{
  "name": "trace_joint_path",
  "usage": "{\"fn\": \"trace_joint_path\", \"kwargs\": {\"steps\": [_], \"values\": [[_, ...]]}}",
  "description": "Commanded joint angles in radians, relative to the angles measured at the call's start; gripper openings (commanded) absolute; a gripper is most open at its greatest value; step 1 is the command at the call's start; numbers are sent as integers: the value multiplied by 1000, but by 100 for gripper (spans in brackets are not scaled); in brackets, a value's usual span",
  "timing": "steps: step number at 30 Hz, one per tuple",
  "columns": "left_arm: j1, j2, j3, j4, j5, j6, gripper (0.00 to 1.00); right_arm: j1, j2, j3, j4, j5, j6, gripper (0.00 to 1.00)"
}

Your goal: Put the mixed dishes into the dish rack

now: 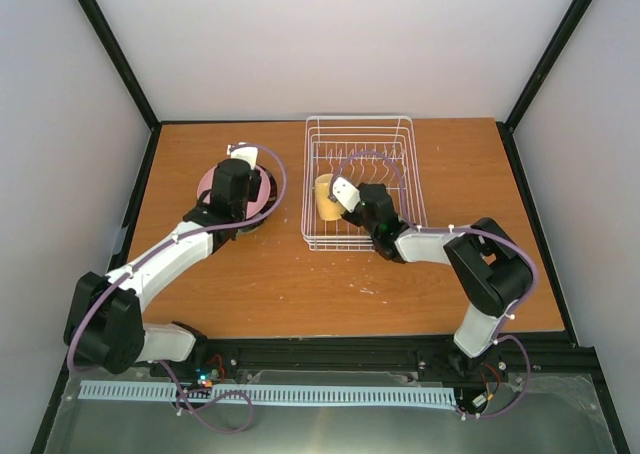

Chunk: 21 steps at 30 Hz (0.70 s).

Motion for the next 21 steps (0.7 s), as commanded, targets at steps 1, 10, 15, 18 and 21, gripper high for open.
{"fn": "trace_joint_path", "kwargs": {"steps": [1,10,15,18,21], "values": [[9,-23,23,24,7,-3,49,-6,33,91,85,-58,-37,3],[9,9,5,92,-1,59,49,-82,88,162,-103,-281,-50,3],[13,24,-8,116,6,76,49,-105,71,133,-155,-360,-80,3],[18,37,-7,125,10,78,49,-109,47,95,-176,-414,-106,4],[20,46,-7,129,6,75,49,-111,17,54,-175,-463,-117,4]]}}
